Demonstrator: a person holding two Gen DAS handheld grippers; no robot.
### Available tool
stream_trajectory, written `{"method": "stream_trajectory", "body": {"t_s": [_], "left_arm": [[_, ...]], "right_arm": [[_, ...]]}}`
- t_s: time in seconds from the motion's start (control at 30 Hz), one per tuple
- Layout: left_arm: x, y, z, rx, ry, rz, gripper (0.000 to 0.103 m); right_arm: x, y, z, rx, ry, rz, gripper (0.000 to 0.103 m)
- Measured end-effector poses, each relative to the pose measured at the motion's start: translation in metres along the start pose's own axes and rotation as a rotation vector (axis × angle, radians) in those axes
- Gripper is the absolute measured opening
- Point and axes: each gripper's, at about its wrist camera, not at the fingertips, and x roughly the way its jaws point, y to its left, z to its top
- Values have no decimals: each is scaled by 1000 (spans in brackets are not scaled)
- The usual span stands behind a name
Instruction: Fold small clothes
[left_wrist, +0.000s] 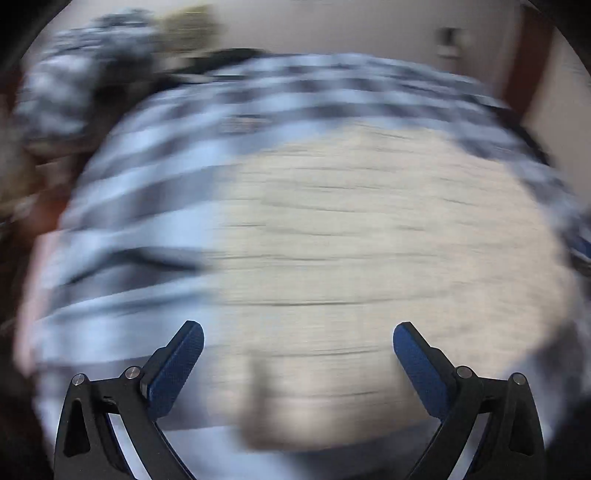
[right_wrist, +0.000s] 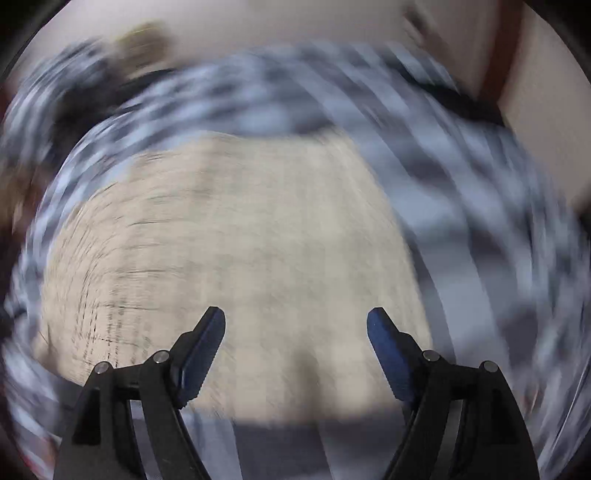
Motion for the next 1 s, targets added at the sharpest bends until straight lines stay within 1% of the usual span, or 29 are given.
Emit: {"method": "stream_trajectory", "body": {"t_s": [0.03, 0.07, 0.1, 0.13, 0.17, 0.2, 0.23, 0.27, 0.3, 0.33, 0.37, 0.4, 0.47, 0.5, 0.53, 0.57, 0.6, 0.63, 0.67, 0.7, 0.73, 0.77, 0.8, 0.83, 0.87, 0.9, 0.93, 0.97, 1.0], "left_arm": [[8, -13, 0, 22, 4, -23, 103], [18, -21, -3, 51, 17, -33, 103], [26, -21, -5, 63, 35, -24, 103], [34, -23, -8, 69, 73, 3, 103], [48, -18, -12, 69, 135, 61, 103], [54, -12, -17, 66, 171, 91, 103], [58, 1, -23, 36, 186, 63, 103], [57, 17, -24, -34, 192, 6, 103], [56, 35, -25, -117, 211, -37, 103], [55, 45, -26, -165, 220, -58, 103], [53, 60, -29, -233, 231, -84, 103], [51, 68, -32, -270, 236, -84, 103], [45, 86, -37, -321, 267, 12, 103], [41, 96, -40, -354, 280, 53, 103], [37, 103, -44, -385, 290, 80, 103], [35, 112, -46, -419, 307, 128, 103], [30, 120, -48, -444, 325, 204, 103], [21, 126, -46, -452, 325, 319, 102], [11, 127, -42, -440, 293, 391, 102], [1, 125, -36, -420, 244, 431, 102], [-14, 116, -24, -388, 158, 445, 102], [-23, 109, -16, -369, 104, 434, 102], [-30, 97, -9, -349, 51, 418, 102], [-35, 80, 8, -303, -32, 384, 103], [-39, 69, 11, -264, -76, 356, 103], [-39, 62, 18, -226, -105, 323, 103], [-33, 51, 24, -185, -122, 273, 103], [-24, 37, 31, -161, -123, 206, 103], [-13, 26, 39, -155, -117, 160, 103]], "right_arm": [[3, 27, 1, -121, -55, 6, 76], [9, 47, 0, -214, -81, 37, 76], [19, 61, -3, -277, -79, 84, 76], [32, 71, -8, -316, -45, 139, 76], [48, 81, -14, -347, 24, 194, 76], [65, 87, -19, -371, 104, 218, 76], [76, 87, -24, -381, 143, 212, 76], [79, 78, -26, -363, 142, 249, 78], [81, 64, -23, -341, 159, 263, 79], [85, 51, -20, -327, 201, 233, 79], [88, 38, -18, -312, 229, 203, 79], [91, 17, -17, -278, 261, 160, 79], [96, -37, -18, -148, 333, 39, 79], [93, -56, -19, -86, 346, 10, 79], [91, -78, -21, -19, 370, -84, 80], [88, -97, -24, 29, 390, -207, 88], [80, -117, -26, 89, 381, -284, 95], [71, -132, -26, 150, 360, -360, 95], [65, -139, -25, 184, 346, -419, 95], [56, -142, -21, 213, 320, -447, 95], [49, -138, -16, 228, 273, -413, 95], [43, -132, -11, 231, 226, -365, 95], [37, -119, -6, 224, 169, -308, 95], [33, -102, -2, 208, 113, -249, 95], [30, -89, 2, 186, 70, -194, 95], [35, -72, 6, 163, 47, -138, 95], [43, -54, 11, 139, 47, -91, 95], [51, -40, 16, 115, 41, -49, 95], [56, -20, 22, 80, 22, 4, 95]]}}
